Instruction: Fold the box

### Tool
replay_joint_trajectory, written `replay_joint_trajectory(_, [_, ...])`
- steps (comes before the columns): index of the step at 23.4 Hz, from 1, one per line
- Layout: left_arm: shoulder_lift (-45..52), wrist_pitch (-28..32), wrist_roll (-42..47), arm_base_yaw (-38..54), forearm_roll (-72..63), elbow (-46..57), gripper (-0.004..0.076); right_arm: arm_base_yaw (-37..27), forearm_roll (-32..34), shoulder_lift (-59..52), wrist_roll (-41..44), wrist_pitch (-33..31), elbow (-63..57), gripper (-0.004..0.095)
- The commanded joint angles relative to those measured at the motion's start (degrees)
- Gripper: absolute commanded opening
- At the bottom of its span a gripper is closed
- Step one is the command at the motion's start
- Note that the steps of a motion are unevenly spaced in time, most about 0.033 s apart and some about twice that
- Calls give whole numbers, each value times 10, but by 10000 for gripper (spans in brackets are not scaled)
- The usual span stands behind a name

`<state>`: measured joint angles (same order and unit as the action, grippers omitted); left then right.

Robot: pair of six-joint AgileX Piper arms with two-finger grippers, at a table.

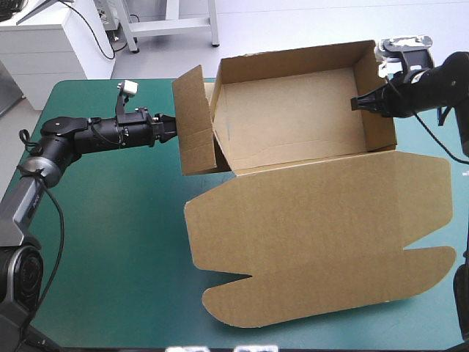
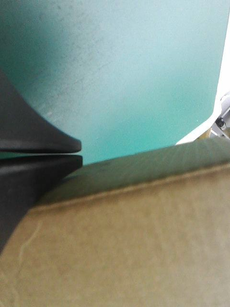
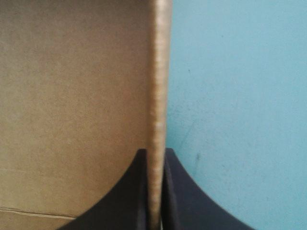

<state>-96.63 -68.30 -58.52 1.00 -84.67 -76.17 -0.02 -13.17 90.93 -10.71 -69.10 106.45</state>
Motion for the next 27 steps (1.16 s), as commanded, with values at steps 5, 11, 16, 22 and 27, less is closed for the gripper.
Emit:
replay_joint_trajectory(5, [36,-60,2,-26,-68,-13,13,51,23,-22,39,73,15,-10])
replay_joint_trajectory(11, [62,-60,-25,-43,-104,-13,484,55,14,-22,43,83,15,-10])
replay_joint_trajectory(16, [65,-60,-29,-62,-107,-13,645,62,12,-22,43,81,15,-10])
replay_joint_trajectory(22, [66,-60,-28,-62,-114,-13,645,84,37,-22,62,92,15,-10])
replay_joint_trajectory(27, [70,-43,-21,-62,-105,-16,645,93,49,-22,78,99,15,-10])
